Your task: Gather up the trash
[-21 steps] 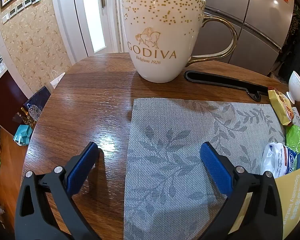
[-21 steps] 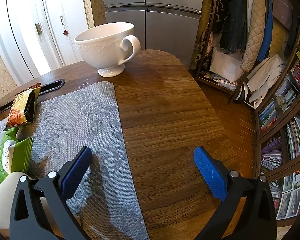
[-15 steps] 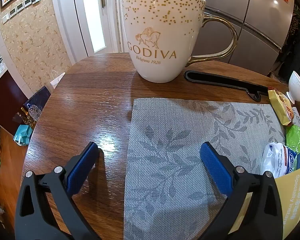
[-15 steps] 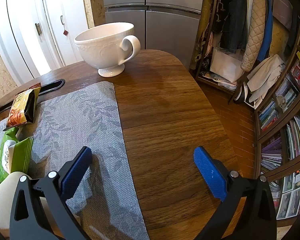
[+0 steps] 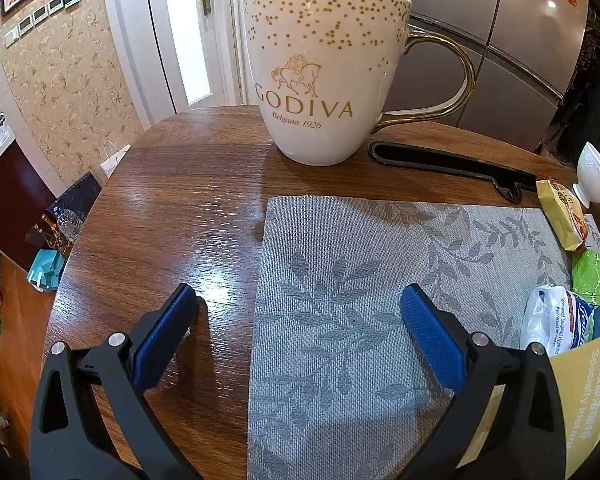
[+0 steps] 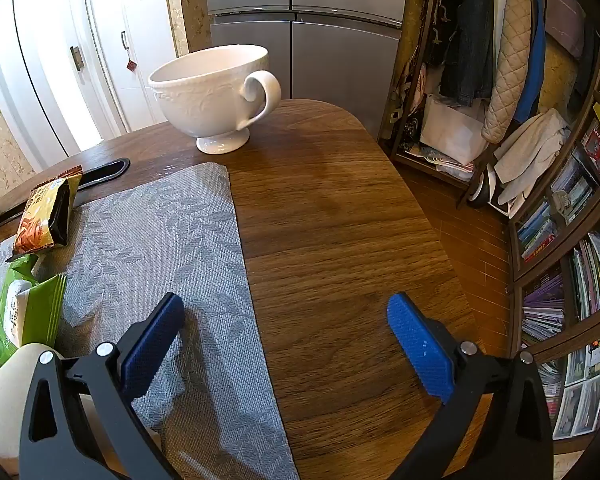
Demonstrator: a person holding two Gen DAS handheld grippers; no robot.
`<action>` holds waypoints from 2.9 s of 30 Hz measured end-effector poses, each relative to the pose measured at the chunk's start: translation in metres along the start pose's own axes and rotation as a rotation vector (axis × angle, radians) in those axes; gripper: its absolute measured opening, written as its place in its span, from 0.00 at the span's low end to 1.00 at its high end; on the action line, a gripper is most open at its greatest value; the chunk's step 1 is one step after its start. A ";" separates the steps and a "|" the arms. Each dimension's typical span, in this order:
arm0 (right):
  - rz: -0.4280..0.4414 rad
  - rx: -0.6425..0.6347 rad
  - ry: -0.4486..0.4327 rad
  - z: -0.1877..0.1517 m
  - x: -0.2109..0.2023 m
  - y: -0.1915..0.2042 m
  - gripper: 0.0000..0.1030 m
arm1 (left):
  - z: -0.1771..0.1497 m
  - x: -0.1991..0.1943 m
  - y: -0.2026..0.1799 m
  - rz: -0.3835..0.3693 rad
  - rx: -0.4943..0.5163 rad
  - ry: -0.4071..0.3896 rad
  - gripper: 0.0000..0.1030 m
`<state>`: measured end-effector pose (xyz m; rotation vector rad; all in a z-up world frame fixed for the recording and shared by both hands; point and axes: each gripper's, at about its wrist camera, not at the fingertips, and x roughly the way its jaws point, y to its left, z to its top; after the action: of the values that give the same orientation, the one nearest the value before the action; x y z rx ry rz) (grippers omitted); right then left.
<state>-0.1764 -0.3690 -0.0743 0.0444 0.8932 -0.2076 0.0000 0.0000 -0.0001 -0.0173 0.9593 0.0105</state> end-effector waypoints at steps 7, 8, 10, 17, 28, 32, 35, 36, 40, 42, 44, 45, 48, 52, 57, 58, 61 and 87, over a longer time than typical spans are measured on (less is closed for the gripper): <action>0.000 0.000 0.000 0.000 0.000 0.000 0.97 | 0.000 0.000 0.000 0.000 0.000 0.000 0.99; 0.000 0.000 0.000 0.000 0.000 0.000 0.97 | 0.000 0.000 0.000 0.000 0.000 0.000 0.99; 0.000 0.000 0.000 0.000 0.000 -0.001 0.97 | 0.000 0.000 0.000 0.000 0.000 0.000 0.99; 0.000 0.000 0.000 0.000 0.000 -0.001 0.97 | 0.000 0.000 0.000 0.000 0.000 0.000 0.99; 0.000 0.000 0.000 0.000 0.000 0.000 0.97 | 0.000 0.000 0.000 0.000 0.000 0.000 0.99; 0.000 0.000 0.000 0.000 0.000 -0.001 0.97 | 0.000 0.000 0.000 0.000 0.000 0.000 0.99; 0.000 0.000 0.000 0.000 0.000 -0.001 0.97 | 0.000 0.000 0.000 0.000 0.000 0.000 0.99; 0.000 0.000 0.000 0.000 0.000 -0.001 0.97 | 0.000 0.000 0.000 0.000 0.000 0.000 0.99; 0.000 0.000 0.000 0.000 0.000 -0.001 0.97 | 0.000 0.000 0.000 0.000 0.000 0.000 0.99; 0.000 0.000 0.000 0.000 0.000 -0.001 0.97 | 0.000 0.000 0.000 0.000 0.000 0.000 0.99; 0.000 0.000 0.000 0.000 0.000 -0.001 0.97 | 0.000 0.000 0.000 0.000 0.000 0.000 0.99; 0.000 0.000 0.000 0.000 0.000 -0.001 0.97 | 0.000 0.000 0.000 0.000 0.000 0.000 0.99; 0.000 0.000 0.000 0.000 0.000 -0.001 0.97 | 0.000 0.000 0.000 0.000 0.000 0.000 0.99; 0.000 0.000 0.000 0.000 0.000 0.000 0.97 | 0.000 0.000 0.000 0.000 0.000 0.000 0.99; 0.000 0.000 0.000 0.000 0.000 0.000 0.97 | 0.000 0.000 0.000 0.000 0.000 0.000 0.99; 0.000 0.000 0.000 0.000 0.000 0.000 0.97 | 0.000 0.000 0.000 0.000 0.000 0.000 0.99; 0.000 -0.001 0.000 0.000 0.001 0.000 0.97 | 0.000 0.000 0.001 0.000 0.000 0.000 0.99; 0.315 -0.153 -0.241 -0.072 -0.153 0.026 0.96 | -0.052 -0.137 0.006 -0.174 0.099 -0.237 0.99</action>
<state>-0.3196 -0.3098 -0.0019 0.0169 0.6487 0.1474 -0.1215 0.0045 0.0819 -0.0083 0.7179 -0.1913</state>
